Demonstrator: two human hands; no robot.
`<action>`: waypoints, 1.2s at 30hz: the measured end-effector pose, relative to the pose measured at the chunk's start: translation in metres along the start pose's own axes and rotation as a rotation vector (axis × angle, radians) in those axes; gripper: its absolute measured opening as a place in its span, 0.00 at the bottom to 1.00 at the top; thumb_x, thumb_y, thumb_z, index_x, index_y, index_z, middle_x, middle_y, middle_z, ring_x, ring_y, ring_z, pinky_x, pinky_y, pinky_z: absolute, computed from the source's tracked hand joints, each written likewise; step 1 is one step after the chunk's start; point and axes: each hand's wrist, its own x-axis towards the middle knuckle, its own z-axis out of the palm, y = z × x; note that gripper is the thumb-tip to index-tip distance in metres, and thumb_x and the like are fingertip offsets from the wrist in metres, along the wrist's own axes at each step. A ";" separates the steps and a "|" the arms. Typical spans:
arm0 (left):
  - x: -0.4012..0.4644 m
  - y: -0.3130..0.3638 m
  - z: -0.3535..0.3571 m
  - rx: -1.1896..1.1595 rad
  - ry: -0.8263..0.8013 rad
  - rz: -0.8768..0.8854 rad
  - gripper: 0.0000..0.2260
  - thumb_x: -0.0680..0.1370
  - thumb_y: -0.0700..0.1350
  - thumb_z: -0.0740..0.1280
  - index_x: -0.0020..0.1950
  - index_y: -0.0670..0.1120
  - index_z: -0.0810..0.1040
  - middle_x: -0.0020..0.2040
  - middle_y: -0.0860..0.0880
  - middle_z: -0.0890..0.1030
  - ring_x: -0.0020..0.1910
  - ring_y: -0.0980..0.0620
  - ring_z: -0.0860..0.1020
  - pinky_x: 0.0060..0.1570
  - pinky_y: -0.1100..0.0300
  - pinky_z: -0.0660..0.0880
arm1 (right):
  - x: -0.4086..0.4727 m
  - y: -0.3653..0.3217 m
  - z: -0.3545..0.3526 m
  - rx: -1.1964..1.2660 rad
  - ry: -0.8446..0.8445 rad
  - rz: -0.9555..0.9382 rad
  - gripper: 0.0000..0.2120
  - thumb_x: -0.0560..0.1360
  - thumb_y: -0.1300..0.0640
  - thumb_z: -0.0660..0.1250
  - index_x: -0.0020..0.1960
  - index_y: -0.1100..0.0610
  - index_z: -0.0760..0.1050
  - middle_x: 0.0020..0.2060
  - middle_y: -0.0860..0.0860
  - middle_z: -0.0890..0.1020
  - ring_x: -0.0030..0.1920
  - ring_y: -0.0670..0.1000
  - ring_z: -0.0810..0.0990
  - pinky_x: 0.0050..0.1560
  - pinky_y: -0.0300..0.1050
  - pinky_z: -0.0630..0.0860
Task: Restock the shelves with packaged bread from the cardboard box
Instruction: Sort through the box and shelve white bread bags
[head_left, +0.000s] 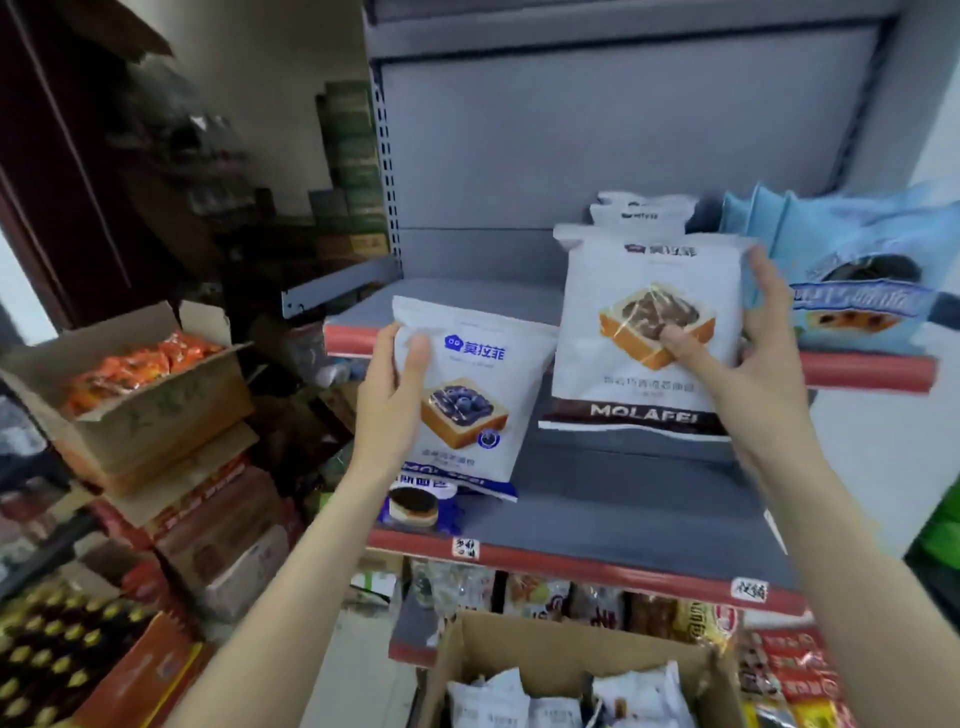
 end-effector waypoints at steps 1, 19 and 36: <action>0.013 0.008 0.000 -0.018 -0.003 0.021 0.12 0.79 0.59 0.57 0.58 0.57 0.71 0.51 0.51 0.80 0.52 0.50 0.78 0.56 0.48 0.74 | 0.021 0.001 0.005 0.025 0.015 -0.037 0.38 0.68 0.53 0.75 0.67 0.32 0.57 0.69 0.48 0.70 0.66 0.47 0.73 0.67 0.53 0.70; 0.177 0.002 0.081 -0.260 0.000 -0.046 0.07 0.81 0.55 0.56 0.56 0.54 0.68 0.54 0.49 0.79 0.55 0.48 0.79 0.57 0.47 0.75 | 0.196 0.124 0.012 -1.149 -0.018 0.208 0.27 0.78 0.63 0.60 0.73 0.47 0.59 0.75 0.60 0.46 0.75 0.62 0.48 0.72 0.58 0.52; 0.174 0.024 0.246 -0.153 -0.449 -0.362 0.25 0.82 0.53 0.55 0.75 0.46 0.52 0.70 0.43 0.68 0.65 0.44 0.69 0.62 0.54 0.67 | 0.102 0.089 -0.002 -0.994 -0.141 0.072 0.23 0.81 0.50 0.54 0.75 0.53 0.59 0.74 0.52 0.62 0.73 0.52 0.60 0.71 0.48 0.60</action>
